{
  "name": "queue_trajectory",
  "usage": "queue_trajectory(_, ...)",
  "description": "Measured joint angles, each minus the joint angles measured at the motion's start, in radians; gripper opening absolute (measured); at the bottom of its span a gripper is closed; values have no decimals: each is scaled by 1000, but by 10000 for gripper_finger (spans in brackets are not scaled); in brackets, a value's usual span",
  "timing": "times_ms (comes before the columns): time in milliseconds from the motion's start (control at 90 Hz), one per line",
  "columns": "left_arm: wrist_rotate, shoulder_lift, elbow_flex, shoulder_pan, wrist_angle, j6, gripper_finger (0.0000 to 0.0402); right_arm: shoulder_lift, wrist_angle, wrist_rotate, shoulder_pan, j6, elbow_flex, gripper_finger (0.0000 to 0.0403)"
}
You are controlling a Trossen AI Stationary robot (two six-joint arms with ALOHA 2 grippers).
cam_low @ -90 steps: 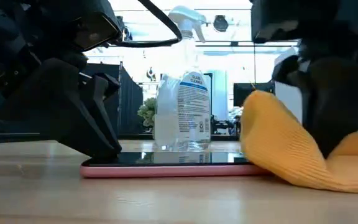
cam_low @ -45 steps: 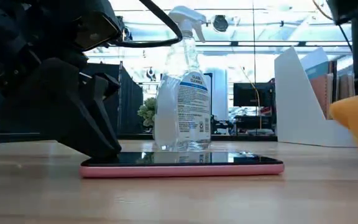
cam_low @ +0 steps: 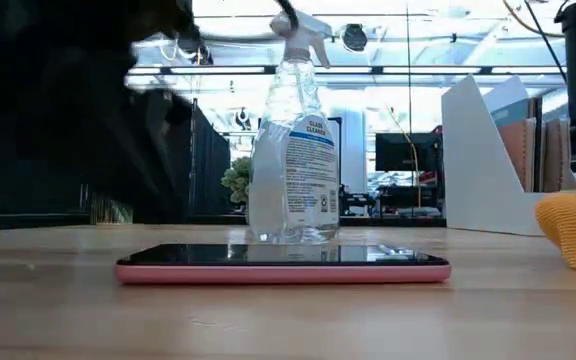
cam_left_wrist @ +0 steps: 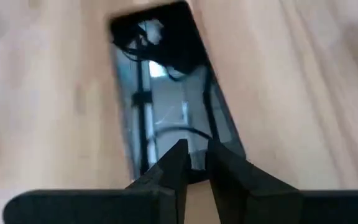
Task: Apply microfiber cloth
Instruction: Wipe the front of the pink phone with the orange microfiber cloth
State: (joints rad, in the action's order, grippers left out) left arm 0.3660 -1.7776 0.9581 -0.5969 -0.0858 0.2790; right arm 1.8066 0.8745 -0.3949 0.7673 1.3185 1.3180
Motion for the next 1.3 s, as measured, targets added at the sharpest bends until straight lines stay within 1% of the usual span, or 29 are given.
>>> queue_trajectory(44, 39, 12, 1, 1, -33, 0, 47, 16, -69, -26, -9, -28, 0, 215)
queue_trajectory(100, 75, 13, -1, 7, -69, 0, 47, 45, -145, -31, -25, -70, 0, 212)
queue_trajectory(233, 81, 10, -16, 33, -99, 6, 47, 140, -307, -26, -64, -171, 0, 196)
queue_trajectory(367, 77, 8, -59, 68, -99, 56, 47, 240, -431, -20, -88, -182, 0, 174)
queue_trajectory(467, 37, 8, -84, 76, -68, 82, 47, 274, -436, -35, -99, -186, 1, 155)
queue_trajectory(567, -66, -13, -102, 79, -18, 81, 47, 281, -400, -33, -111, -186, 6, 139)
queue_trajectory(678, -118, -40, -102, 80, 25, 81, 47, 278, -387, -27, -127, -255, 6, 128)
queue_trajectory(867, -217, -60, -102, 55, 160, 82, 47, 282, -391, -132, -183, -339, 1, 123)
queue_trajectory(967, -280, -63, -104, 45, 224, 82, 47, 283, -396, -161, -224, -391, 0, 123)
queue_trajectory(1056, -282, -63, -104, 39, 262, 82, 47, 284, -424, -176, -264, -448, -1, 123)
queue_trajectory(1122, -256, -63, -104, 39, 266, 83, 47, 285, -470, -177, -292, -502, -1, 123)
queue_trajectory(1222, -216, -63, -104, 47, 305, 86, 47, 286, -577, -179, -323, -557, -2, 123)
queue_trajectory(1300, -208, -63, -104, 48, 360, 86, 47, 286, -658, -169, -335, -575, -2, 123)
